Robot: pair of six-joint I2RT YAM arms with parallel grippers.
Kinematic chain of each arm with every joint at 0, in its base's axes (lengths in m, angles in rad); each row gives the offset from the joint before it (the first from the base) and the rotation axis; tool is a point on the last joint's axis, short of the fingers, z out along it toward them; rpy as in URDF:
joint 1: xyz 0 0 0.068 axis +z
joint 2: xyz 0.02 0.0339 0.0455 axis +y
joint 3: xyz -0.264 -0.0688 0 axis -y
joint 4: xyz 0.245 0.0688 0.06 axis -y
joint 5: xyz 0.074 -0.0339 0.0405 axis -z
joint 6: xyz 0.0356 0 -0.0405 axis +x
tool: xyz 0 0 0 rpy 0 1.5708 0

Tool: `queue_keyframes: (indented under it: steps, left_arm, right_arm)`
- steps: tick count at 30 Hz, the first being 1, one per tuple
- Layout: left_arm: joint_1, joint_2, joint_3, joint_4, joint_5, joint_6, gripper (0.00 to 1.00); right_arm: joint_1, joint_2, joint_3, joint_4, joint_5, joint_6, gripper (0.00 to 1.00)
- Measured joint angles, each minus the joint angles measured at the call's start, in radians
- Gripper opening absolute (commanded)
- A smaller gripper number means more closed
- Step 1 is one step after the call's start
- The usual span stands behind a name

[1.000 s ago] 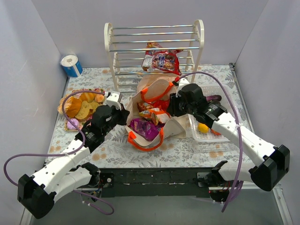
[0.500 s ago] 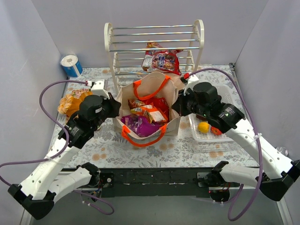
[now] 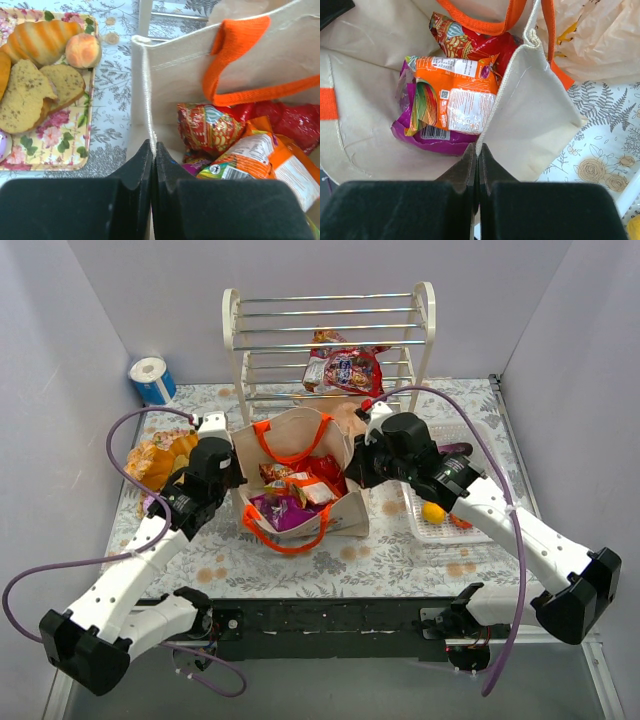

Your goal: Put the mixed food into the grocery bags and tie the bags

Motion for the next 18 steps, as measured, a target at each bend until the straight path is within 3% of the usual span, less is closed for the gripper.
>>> queue_keyframes:
  steps: [9, 18]
  left_arm:
    - [0.224, 0.086, 0.026, 0.082, 0.164, 0.043, 0.0]
    - [0.273, 0.076, 0.028, 0.088, 0.208, 0.052, 0.0]
  right_arm:
    - [0.0, 0.054, 0.029, 0.038, -0.006, -0.011, 0.01]
    - [0.0, 0.124, 0.074, 0.075, -0.011, -0.025, 0.01]
